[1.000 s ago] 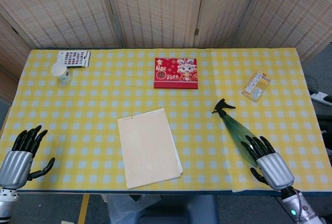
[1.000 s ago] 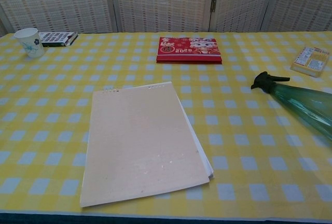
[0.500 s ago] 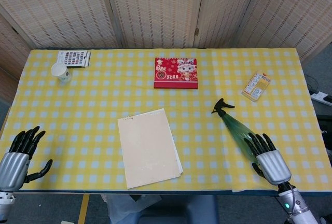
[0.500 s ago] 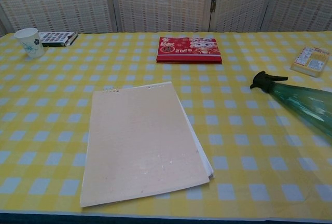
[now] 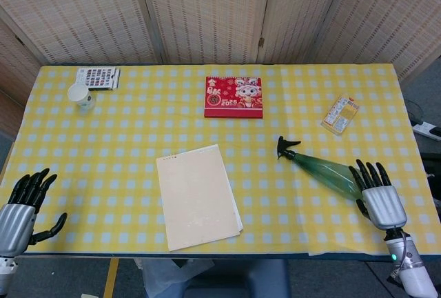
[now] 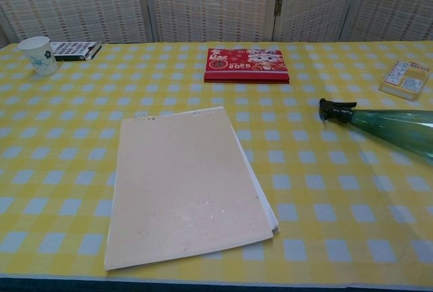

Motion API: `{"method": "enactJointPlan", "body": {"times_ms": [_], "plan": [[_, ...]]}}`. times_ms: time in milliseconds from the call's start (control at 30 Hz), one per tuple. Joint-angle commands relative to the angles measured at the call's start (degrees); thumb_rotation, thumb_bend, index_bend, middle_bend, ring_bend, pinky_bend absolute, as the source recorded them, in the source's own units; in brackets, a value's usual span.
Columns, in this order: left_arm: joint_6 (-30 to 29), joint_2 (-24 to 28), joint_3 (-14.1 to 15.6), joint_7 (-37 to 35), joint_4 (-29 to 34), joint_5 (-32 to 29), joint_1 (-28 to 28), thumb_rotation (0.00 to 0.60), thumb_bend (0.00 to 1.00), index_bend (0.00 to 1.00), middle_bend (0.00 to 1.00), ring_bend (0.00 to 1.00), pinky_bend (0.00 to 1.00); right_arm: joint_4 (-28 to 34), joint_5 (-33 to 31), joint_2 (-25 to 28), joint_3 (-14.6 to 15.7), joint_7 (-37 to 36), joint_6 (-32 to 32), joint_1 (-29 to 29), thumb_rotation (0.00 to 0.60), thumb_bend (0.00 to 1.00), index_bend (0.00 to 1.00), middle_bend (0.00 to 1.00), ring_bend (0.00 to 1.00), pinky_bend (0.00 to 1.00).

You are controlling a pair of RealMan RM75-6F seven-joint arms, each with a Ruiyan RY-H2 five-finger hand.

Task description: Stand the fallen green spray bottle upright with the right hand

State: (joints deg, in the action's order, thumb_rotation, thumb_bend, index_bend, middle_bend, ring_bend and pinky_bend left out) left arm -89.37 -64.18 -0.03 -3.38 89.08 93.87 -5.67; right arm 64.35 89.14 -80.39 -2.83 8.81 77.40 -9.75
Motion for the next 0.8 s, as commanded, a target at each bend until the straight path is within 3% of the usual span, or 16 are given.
{"method": "enactJointPlan", "body": {"times_ms": [33, 200, 300, 467, 600, 800], "plan": [[0.32, 0.01, 0.0, 0.01, 0.08, -0.2, -0.1, 0.111, 0.38, 0.05, 0.05, 0.02, 0.0, -3.49, -2.08, -0.62, -2.15, -1.83, -2.81, -2.54, 0.6, 0.39, 0.0, 0.0, 0.0, 0.0], [0.13, 0.09, -0.06, 0.45, 0.45, -0.41, 0.08, 0.108, 0.38, 0.06, 0.06, 0.02, 0.0, -6.47, -2.76, -0.85, -3.52, -3.09, -3.85, -4.81, 0.6, 0.39, 0.0, 0.0, 0.0, 0.0], [0.04, 0.19, -0.02, 0.42, 0.53, -0.44, 0.19, 0.111, 0.38, 0.06, 0.06, 0.02, 0.0, -4.75, -3.37, 0.77, -3.64, -5.03, -4.64, -5.12, 0.6, 0.39, 0.0, 0.0, 0.0, 0.0], [-0.04, 0.28, -0.06, 0.38, 0.61, -0.44, 0.24, 0.11, 0.38, 0.06, 0.06, 0.02, 0.0, 7.63, -5.57, 8.33, -2.49, -13.55, -11.15, -5.51, 0.6, 0.39, 0.0, 0.0, 0.0, 0.0], [-0.29, 0.24, -0.11, 0.54, 0.67, -0.27, 0.28, 0.113, 0.38, 0.05, 0.06, 0.03, 0.0, 17.22, -8.78, 12.09, -3.7, -16.72, -13.68, -6.11, 0.6, 0.38, 0.0, 0.0, 0.0, 0.0], [-0.87, 0.02, -0.57, 0.97, 0.61, -0.81, 0.56, 0.123, 0.38, 0.04, 0.07, 0.03, 0.0, 29.16, -18.47, 15.81, -6.93, -4.89, -17.44, -9.27, 0.6, 0.37, 0.0, 0.0, 0.0, 0.0]]}}
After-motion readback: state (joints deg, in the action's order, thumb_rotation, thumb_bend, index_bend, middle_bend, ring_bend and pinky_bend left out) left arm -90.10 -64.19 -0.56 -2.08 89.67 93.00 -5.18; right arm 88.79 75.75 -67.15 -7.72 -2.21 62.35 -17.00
